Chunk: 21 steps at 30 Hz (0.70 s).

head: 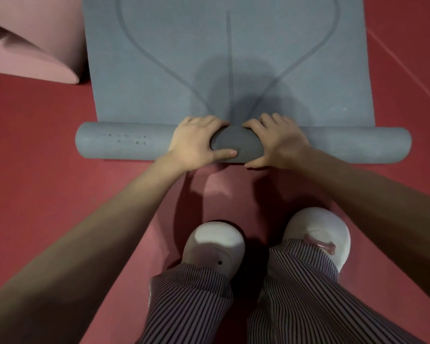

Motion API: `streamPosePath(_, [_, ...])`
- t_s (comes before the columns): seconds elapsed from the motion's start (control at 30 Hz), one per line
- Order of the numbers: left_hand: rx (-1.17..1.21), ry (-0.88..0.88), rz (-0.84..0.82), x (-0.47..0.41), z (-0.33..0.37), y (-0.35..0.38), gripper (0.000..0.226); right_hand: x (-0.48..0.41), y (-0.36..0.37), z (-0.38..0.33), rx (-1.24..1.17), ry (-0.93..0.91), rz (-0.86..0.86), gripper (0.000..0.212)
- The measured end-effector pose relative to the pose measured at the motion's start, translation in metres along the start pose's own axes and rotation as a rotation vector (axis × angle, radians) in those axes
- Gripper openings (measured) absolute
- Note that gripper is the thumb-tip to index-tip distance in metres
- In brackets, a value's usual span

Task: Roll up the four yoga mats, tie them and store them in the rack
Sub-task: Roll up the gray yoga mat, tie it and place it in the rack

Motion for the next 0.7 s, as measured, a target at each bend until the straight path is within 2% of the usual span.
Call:
streamPosePath(0.07, [-0.064,0.032,0.144,0.012,0.003,0.006,0.094,-0.001,-0.001,0.003,-0.028,0.017,-0.006,0.087])
streamPosePath(0.1, [-0.120,0.044,0.160,0.013,0.004,0.010,0.099,-0.001,-0.003,0.003,-0.036,0.024,0.000,0.086])
streamPosePath(0.17, [-0.180,-0.002,0.052,0.007,0.005,0.010,0.102,-0.004,-0.007,0.004,-0.062,0.046,-0.017,0.087])
streamPosePath(0.23, [-0.196,-0.061,-0.052,-0.001,0.004,0.005,0.100,-0.009,-0.006,0.009,-0.125,0.071,-0.148,0.088])
streamPosePath(0.3, [-0.182,-0.075,-0.101,-0.009,0.002,0.003,0.098,-0.013,-0.006,0.013,-0.148,0.080,-0.210,0.089])
streamPosePath(0.43, [-0.174,-0.063,-0.126,-0.019,-0.001,0.000,0.093,-0.012,-0.004,0.012,-0.156,0.116,-0.263,0.098])
streamPosePath(0.6, [-0.119,-0.116,-0.134,-0.022,0.000,-0.008,0.086,-0.020,-0.010,0.016,-0.214,0.143,-0.273,0.088])
streamPosePath(0.7, [-0.096,-0.145,-0.242,-0.023,0.002,-0.010,0.082,-0.018,-0.010,0.018,-0.314,0.156,-0.344,0.085])
Point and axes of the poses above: each hand's wrist, its own x-axis away from the middle knuckle, its own y-axis out of the palm, z = x × y, the point moved 5 cm from there along -x, towards the middle knuckle, and after that the axes turned 8 degrees about -y, right-handed, at the moved point
